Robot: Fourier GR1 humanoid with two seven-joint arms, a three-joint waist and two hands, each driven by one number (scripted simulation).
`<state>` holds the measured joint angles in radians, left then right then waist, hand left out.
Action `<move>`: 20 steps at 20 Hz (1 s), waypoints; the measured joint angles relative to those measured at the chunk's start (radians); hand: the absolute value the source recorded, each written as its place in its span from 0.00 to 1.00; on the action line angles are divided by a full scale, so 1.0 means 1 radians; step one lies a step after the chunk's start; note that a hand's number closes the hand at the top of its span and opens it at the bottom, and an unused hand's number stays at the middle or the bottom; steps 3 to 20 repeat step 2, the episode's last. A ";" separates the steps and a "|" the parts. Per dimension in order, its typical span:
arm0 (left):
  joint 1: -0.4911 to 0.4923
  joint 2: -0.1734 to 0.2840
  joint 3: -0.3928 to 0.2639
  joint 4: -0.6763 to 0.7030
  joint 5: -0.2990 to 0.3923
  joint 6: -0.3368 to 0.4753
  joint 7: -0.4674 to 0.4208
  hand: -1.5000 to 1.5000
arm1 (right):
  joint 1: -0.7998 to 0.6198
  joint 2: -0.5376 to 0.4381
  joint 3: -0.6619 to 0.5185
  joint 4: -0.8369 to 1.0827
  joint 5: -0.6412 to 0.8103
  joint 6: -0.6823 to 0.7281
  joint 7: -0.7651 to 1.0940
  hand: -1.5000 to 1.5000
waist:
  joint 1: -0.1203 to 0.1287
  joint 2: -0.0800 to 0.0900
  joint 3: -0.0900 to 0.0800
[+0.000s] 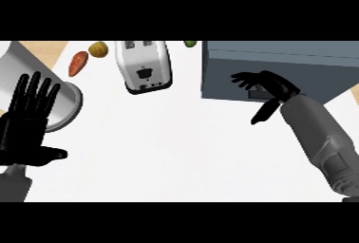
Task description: Pick up the cup, place it into the drawer and close the drawer
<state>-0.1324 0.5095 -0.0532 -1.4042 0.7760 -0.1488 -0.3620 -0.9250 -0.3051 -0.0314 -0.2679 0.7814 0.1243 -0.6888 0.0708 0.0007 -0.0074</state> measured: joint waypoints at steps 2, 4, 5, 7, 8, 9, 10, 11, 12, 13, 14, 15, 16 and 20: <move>-0.005 0.000 0.001 0.007 -0.006 -0.002 -0.002 0.00 | -0.008 -0.004 0.000 0.014 0.003 0.012 -0.011 0.00 | 0.001 0.000 0.000; -0.005 0.000 0.001 0.007 -0.006 -0.002 -0.002 0.00 | -0.008 -0.004 0.000 0.014 0.003 0.012 -0.011 0.00 | 0.001 0.000 0.000; -0.005 0.000 0.001 0.007 -0.006 -0.002 -0.002 0.00 | -0.008 -0.004 0.000 0.014 0.003 0.012 -0.011 0.00 | 0.001 0.000 0.000; -0.005 0.000 0.001 0.007 -0.006 -0.002 -0.002 0.00 | -0.008 -0.004 0.000 0.014 0.003 0.012 -0.011 0.00 | 0.001 0.000 0.000; -0.005 0.000 0.001 0.007 -0.006 -0.002 -0.002 0.00 | -0.008 -0.004 0.000 0.014 0.003 0.012 -0.011 0.00 | 0.001 0.000 0.000; -0.005 0.000 0.001 0.007 -0.006 -0.002 -0.002 0.00 | -0.008 -0.004 0.000 0.014 0.003 0.012 -0.011 0.00 | 0.001 0.000 0.000; -0.005 0.000 0.001 0.007 -0.006 -0.002 -0.002 0.00 | -0.008 -0.004 0.000 0.014 0.003 0.012 -0.011 0.00 | 0.001 0.000 0.000; -0.005 0.000 0.001 0.007 -0.006 -0.002 -0.002 0.00 | -0.008 -0.004 0.000 0.014 0.003 0.012 -0.011 0.00 | 0.001 0.000 0.000; -0.005 0.000 0.001 0.007 -0.006 -0.002 -0.002 0.00 | -0.008 -0.004 0.000 0.014 0.003 0.012 -0.011 0.00 | 0.001 0.000 0.000; -0.005 0.000 0.001 0.007 -0.006 -0.002 -0.002 0.00 | -0.008 -0.004 0.000 0.014 0.003 0.012 -0.011 0.00 | 0.001 0.000 0.000; -0.005 0.000 0.001 0.007 -0.006 -0.002 -0.002 0.00 | -0.008 -0.004 0.000 0.014 0.003 0.012 -0.011 0.00 | 0.001 0.000 0.000; -0.005 0.000 0.001 0.007 -0.006 -0.002 -0.002 0.00 | -0.008 -0.004 0.000 0.014 0.003 0.012 -0.011 0.00 | 0.001 0.000 0.000; -0.005 0.000 0.001 0.007 -0.006 -0.002 -0.002 0.00 | -0.008 -0.004 0.000 0.014 0.003 0.012 -0.011 0.00 | 0.001 0.000 0.000; -0.005 0.000 0.001 0.007 -0.006 -0.002 -0.002 0.00 | -0.008 -0.004 0.000 0.014 0.003 0.012 -0.011 0.00 | 0.001 0.000 0.000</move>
